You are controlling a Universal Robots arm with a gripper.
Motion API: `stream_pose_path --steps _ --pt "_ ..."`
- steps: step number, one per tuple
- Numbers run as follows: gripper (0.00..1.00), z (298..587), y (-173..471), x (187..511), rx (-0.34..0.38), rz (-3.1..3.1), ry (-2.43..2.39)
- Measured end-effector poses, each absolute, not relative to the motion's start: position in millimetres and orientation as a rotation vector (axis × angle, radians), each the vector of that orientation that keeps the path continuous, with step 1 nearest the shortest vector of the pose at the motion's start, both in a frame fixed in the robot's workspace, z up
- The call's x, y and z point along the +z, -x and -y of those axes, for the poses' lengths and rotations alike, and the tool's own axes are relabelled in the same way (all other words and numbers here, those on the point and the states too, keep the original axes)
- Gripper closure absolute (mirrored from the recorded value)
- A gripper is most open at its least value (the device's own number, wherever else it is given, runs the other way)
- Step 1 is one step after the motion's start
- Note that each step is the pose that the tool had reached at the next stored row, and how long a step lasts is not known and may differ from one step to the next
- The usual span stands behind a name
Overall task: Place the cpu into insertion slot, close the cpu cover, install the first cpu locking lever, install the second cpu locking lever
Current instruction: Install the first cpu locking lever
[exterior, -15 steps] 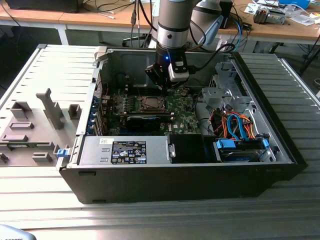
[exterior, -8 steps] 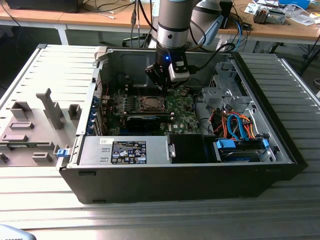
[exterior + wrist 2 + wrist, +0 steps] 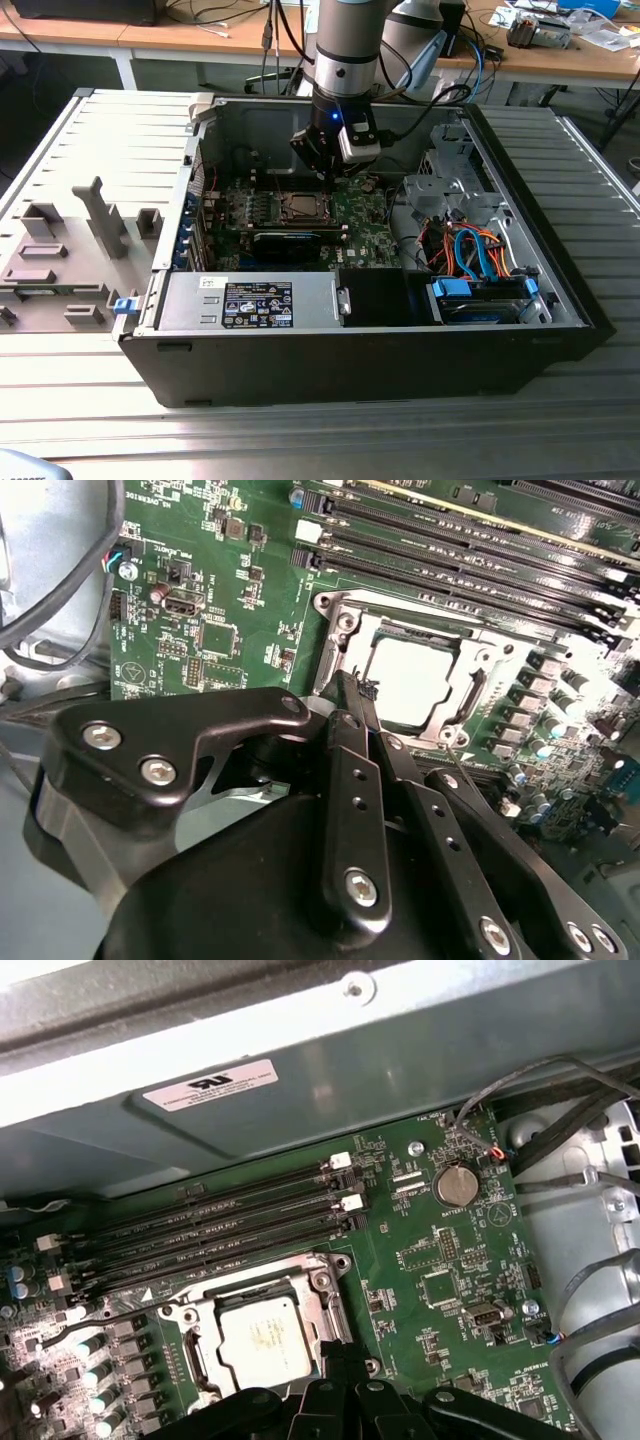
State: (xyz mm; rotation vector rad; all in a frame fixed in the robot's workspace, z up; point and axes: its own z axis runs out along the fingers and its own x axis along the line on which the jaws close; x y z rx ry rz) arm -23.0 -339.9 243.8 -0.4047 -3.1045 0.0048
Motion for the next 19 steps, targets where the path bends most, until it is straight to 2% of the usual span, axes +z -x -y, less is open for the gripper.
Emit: stream_pose_path --steps 19 --pt "0.89 339.8 23.0 243.8 0.005 3.114 0.324"
